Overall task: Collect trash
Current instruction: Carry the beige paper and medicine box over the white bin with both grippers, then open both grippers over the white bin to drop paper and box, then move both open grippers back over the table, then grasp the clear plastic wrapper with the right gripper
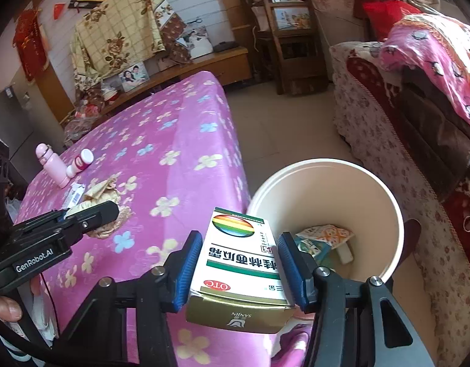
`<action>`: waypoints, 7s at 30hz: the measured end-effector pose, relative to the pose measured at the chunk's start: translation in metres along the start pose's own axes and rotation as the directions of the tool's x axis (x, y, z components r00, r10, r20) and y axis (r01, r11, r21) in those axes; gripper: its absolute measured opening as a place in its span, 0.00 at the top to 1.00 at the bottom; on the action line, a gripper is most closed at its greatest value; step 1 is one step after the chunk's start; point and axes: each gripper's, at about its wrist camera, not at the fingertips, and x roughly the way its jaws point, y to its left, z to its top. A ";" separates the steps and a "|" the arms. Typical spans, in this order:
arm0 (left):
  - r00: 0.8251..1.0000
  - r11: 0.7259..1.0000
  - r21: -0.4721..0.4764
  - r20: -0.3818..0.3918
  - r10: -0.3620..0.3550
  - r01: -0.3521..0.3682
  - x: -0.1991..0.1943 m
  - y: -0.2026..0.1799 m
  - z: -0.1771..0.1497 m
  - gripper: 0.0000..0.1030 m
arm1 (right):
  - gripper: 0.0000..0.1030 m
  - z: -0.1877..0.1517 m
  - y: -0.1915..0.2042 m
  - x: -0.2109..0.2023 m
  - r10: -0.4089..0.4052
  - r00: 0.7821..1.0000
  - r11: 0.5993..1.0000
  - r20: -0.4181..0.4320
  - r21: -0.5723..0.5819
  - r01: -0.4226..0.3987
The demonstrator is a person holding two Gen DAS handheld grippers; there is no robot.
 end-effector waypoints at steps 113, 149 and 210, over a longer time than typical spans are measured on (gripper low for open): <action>0.999 1.000 -0.014 -0.021 -0.025 0.024 0.043 -0.018 0.019 0.40 | 0.38 -0.006 -0.066 0.034 -0.088 0.993 0.985 -0.075 0.145 0.099; 0.967 0.920 -0.309 0.001 0.256 -0.243 -0.080 0.217 -0.047 0.39 | 0.37 -0.006 0.169 0.084 0.209 0.957 0.955 -0.201 -0.167 -0.244; 0.931 0.865 -0.344 -0.098 0.353 -0.364 -0.010 0.303 -0.030 0.32 | 0.76 0.021 0.256 0.143 0.276 0.939 0.898 -0.203 -0.293 -0.327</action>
